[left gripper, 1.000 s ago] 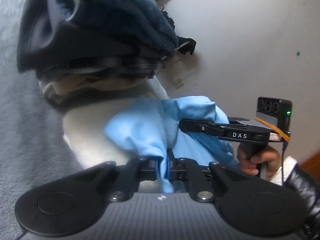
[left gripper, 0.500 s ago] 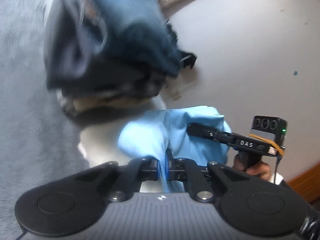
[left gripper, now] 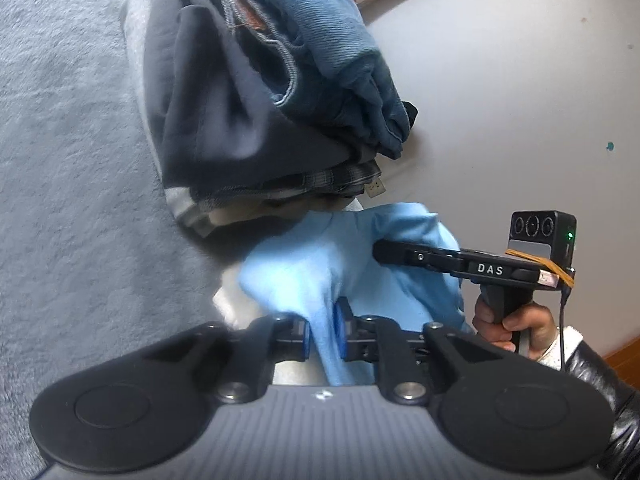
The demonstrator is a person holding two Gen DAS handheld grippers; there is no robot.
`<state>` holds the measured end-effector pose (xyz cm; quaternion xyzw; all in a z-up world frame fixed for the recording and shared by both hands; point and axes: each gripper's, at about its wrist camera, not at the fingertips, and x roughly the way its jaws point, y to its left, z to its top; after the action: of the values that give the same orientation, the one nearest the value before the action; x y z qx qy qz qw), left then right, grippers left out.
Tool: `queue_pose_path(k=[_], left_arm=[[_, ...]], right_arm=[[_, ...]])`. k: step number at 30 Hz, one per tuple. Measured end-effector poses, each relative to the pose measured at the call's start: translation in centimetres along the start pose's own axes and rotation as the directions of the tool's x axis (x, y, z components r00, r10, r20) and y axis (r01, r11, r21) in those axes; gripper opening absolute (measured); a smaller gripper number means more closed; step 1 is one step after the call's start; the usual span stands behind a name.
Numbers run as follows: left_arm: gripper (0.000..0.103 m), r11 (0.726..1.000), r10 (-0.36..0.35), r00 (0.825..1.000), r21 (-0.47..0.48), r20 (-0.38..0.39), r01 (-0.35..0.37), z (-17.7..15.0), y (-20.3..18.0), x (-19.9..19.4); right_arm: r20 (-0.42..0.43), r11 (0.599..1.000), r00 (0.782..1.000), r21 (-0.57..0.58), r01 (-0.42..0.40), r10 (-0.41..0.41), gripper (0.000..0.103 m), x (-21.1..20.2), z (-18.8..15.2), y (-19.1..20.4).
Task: Fold clothes
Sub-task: 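Lift the folded shirt with both tools and carry it toward the clothes stack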
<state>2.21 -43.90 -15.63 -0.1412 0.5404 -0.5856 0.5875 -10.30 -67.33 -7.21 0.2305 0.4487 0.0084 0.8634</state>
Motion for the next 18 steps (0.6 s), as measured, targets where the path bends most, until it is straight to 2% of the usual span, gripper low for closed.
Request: queue_pose_path(k=[3, 4, 6, 7, 8, 9, 13, 16, 18], left_arm=[[0.017, 1.000, 0.002, 1.000, 0.004, 0.005, -0.002, -0.1, 0.0, -0.6], [0.019, 1.000, 0.002, 1.000, 0.008, 0.006, -0.002, -1.0, -1.0, -2.4], [0.021, 1.000, 0.011, 1.000, 0.019, 0.011, -0.012, -1.3, -1.1, -3.2], [0.023, 1.000, 0.016, 1.000, 0.024, 0.020, -0.016, -1.3, -1.2, -3.5], [0.026, 0.999, 0.024, 0.999, 0.032, 0.037, -0.025, -1.2, -1.4, -3.8], [0.028, 0.999, 0.031, 0.998, 0.040, 0.055, -0.033, -1.2, -1.6, -4.2], [0.039, 0.992, 0.069, 0.988, 0.097, 0.141, -0.084, -2.1, -1.3, -4.3], [0.040, 0.987, 0.111, 0.978, 0.094, 0.177, -0.129, -2.2, -1.0, -4.9], [0.040, 0.985, 0.135, 0.974, 0.083, 0.183, -0.152, -1.8, -0.8, -4.6]], right_arm=[[-0.006, 1.000, 1.000, 0.015, 0.007, -0.007, 0.024, -0.1, 0.1, -0.5], [-0.008, 1.000, 1.000, 0.016, 0.009, -0.009, 0.026, -0.2, 0.2, -0.5], [-0.013, 1.000, 1.000, 0.019, 0.013, -0.013, 0.028, -0.2, 0.5, -0.6], [-0.010, 0.999, 1.000, 0.015, 0.028, -0.028, 0.033, -0.3, 0.7, -0.7], [-0.008, 0.999, 0.999, 0.011, 0.043, -0.043, 0.049, -0.5, 0.8, -0.7], [0.007, 0.997, 0.997, 0.006, 0.080, -0.080, 0.056, -0.7, 0.9, -0.6], [0.061, 0.994, 0.992, 0.021, 0.112, -0.113, 0.058, -1.7, 0.9, -1.0], [0.093, 0.968, 0.964, 0.010, 0.249, -0.249, 0.058, -1.7, 0.8, -0.8], [0.150, 0.940, 0.928, 0.045, 0.338, -0.341, 0.058, -2.2, 0.8, -0.8]])
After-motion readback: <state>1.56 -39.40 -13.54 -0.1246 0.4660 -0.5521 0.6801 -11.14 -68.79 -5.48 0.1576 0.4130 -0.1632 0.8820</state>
